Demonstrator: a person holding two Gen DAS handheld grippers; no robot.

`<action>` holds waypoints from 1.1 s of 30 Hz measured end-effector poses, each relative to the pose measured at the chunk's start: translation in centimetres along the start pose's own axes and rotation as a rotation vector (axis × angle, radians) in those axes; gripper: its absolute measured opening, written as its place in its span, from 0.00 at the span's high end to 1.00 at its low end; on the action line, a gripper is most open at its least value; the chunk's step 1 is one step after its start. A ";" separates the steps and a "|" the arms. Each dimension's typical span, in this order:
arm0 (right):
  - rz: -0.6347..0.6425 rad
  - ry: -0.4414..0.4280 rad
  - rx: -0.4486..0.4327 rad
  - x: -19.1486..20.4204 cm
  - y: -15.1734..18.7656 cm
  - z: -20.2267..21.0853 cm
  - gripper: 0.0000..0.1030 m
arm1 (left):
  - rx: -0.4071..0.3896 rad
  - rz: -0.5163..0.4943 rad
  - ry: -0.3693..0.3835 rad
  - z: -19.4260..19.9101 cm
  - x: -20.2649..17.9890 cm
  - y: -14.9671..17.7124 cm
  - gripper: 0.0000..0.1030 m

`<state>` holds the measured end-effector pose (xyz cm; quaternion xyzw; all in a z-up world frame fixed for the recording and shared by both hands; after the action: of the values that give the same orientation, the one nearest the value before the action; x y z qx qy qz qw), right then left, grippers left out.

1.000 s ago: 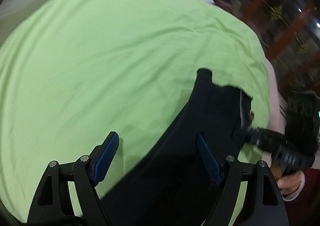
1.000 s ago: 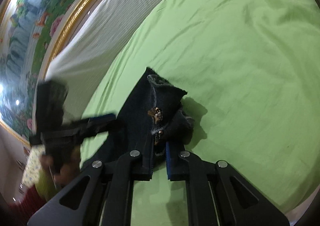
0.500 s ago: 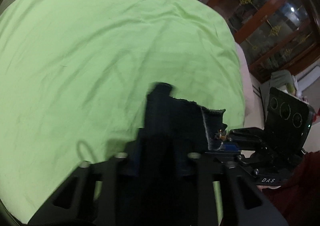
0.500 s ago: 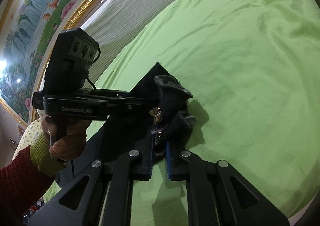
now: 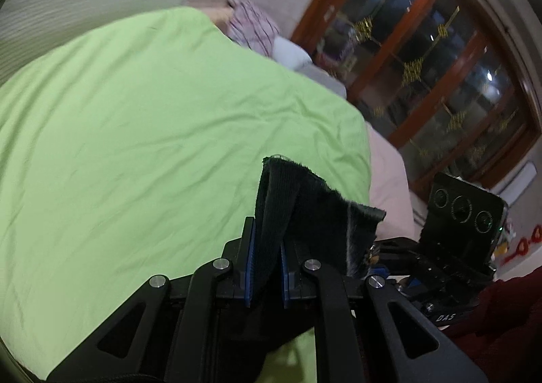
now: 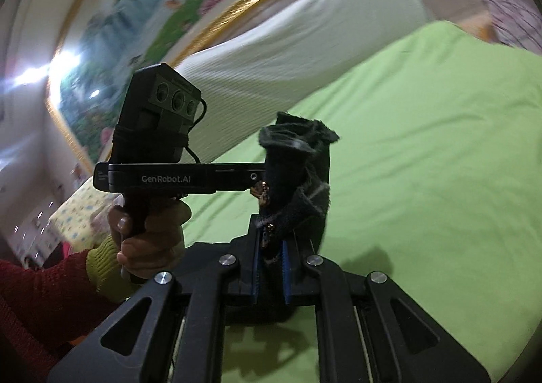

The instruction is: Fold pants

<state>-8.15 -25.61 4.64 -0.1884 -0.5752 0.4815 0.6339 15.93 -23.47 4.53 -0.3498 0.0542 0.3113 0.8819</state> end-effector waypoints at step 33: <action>0.147 -0.048 0.439 4.5 7.8 -13.7 0.80 | 0.004 0.524 -0.193 3.2 11.0 16.3 0.85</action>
<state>0.63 -13.92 -2.74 -0.0761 -0.4564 0.6441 0.6091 14.77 -6.59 -6.02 -0.2908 0.0590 0.5605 0.7732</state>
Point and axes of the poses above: each gripper's, at about its wrist camera, not at the fingertips, and z roughly against the way its jaws point, x to its left, y to its underside, the point moved 5 cm from there along -z, roughly the way its jaws point, and after that the axes turned 8 degrees about -y, right-handed, at the moved point
